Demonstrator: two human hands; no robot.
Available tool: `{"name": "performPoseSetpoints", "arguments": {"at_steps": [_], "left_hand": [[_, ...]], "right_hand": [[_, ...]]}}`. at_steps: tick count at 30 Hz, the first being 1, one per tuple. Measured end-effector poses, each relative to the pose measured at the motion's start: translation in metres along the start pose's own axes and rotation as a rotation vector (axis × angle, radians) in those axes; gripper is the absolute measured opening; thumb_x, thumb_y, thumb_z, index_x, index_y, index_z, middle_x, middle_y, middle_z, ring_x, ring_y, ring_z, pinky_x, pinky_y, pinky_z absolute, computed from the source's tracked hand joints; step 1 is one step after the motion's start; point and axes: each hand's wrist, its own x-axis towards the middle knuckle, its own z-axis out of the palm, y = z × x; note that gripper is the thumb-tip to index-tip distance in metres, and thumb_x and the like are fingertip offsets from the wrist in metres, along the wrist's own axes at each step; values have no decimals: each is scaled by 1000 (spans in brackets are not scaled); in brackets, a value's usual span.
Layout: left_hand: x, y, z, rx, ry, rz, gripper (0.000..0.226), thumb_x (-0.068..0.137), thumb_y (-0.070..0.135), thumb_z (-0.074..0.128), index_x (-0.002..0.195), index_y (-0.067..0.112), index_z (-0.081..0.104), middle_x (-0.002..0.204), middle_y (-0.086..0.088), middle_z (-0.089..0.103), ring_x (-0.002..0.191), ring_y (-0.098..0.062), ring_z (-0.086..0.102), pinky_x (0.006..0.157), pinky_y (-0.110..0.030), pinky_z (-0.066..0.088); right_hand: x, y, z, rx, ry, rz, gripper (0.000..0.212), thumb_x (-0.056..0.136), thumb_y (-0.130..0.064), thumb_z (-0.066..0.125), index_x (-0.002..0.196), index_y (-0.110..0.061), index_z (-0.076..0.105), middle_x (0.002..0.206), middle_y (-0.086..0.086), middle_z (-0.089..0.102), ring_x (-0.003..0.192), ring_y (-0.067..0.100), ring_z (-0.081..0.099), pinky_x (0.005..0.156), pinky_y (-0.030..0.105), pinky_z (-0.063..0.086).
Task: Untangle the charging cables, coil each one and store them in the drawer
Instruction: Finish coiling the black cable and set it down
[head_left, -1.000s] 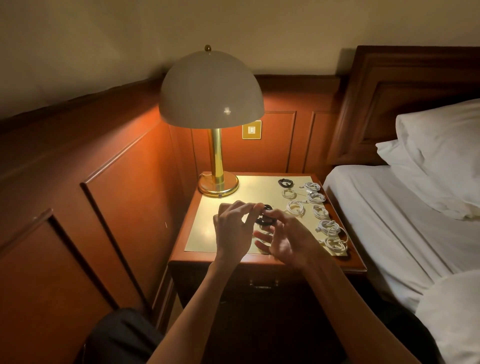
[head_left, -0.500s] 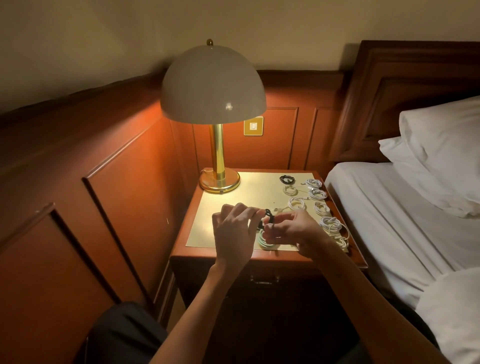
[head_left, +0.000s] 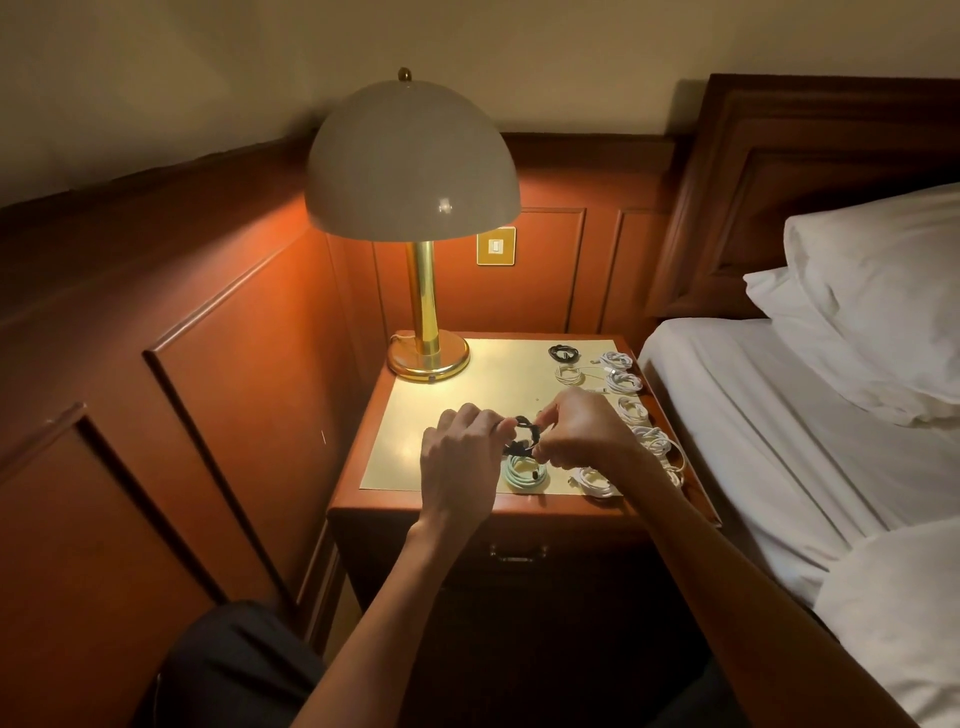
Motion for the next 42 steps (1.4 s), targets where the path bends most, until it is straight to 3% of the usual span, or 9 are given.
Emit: {"name": "performPoseSetpoints", "arguments": {"at_steps": [5, 9, 12, 16, 22, 28, 32, 38, 42], "left_hand": [[7, -2, 0, -328, -196, -122, 30, 104, 35, 44, 93, 17, 66, 95, 2, 61, 75, -9, 60, 64, -16, 46], [25, 13, -8, -873, -484, -661, 36, 106, 23, 30, 75, 14, 48, 76, -3, 50, 73, -15, 47, 63, -26, 35], [35, 20, -14, -1033, -519, -972, 39, 102, 38, 32, 79, 13, 48, 75, -3, 54, 81, -20, 50, 66, -30, 35], [53, 16, -3, -857, -411, -920, 47, 94, 47, 49, 89, 3, 62, 76, -6, 60, 69, -19, 53, 60, -31, 39], [71, -6, 9, -515, -483, -694, 32, 81, 29, 57, 57, 9, 54, 57, -5, 53, 56, -20, 48, 57, -30, 38], [67, -19, 24, -470, -527, -662, 35, 83, 24, 57, 51, 10, 50, 50, -2, 49, 46, -16, 42, 49, -25, 33], [50, -28, 34, -449, -584, -689, 35, 85, 21, 54, 53, 10, 52, 51, -1, 52, 45, -16, 44, 46, -22, 31], [59, -25, 36, -388, -518, -633, 41, 84, 14, 55, 44, 13, 46, 48, -12, 53, 44, -13, 40, 45, -22, 28], [67, -19, 42, -415, -540, -630, 38, 84, 17, 55, 48, 12, 46, 43, 4, 44, 43, -12, 40, 43, -20, 29]], "right_hand": [[-4, 0, 17, -58, 245, -70, 19, 83, -14, 69, 98, -5, 76, 88, 10, 73, 75, 18, 67, 67, 28, 59], [-2, 7, 26, -50, 335, -79, 16, 90, -18, 72, 101, -8, 77, 91, 9, 74, 74, 14, 65, 65, 23, 52], [-3, 10, 31, -13, 304, -175, 15, 94, -21, 66, 97, -9, 75, 87, 10, 73, 73, 15, 66, 62, 21, 50], [-2, 6, 35, 157, 151, -224, 22, 100, -24, 53, 91, -8, 64, 84, 11, 68, 74, 22, 65, 62, 32, 54], [-1, -7, 37, 622, -186, 30, 27, 106, -19, 44, 104, 1, 62, 78, 13, 65, 67, 20, 64, 52, 28, 58], [2, -1, 53, 648, -221, 77, 26, 106, -21, 44, 102, -4, 63, 72, 8, 57, 60, 14, 55, 52, 24, 53], [4, 8, 68, 824, -342, 169, 24, 108, -18, 40, 106, -1, 57, 63, 7, 48, 51, 13, 43, 45, 25, 38], [4, 13, 80, 816, -286, 126, 26, 107, -21, 42, 100, -4, 60, 57, 1, 48, 47, 8, 42, 43, 22, 30], [6, 18, 65, 808, -247, 86, 25, 107, -20, 40, 94, -6, 56, 55, 2, 45, 43, 9, 37, 39, 20, 26]]}}
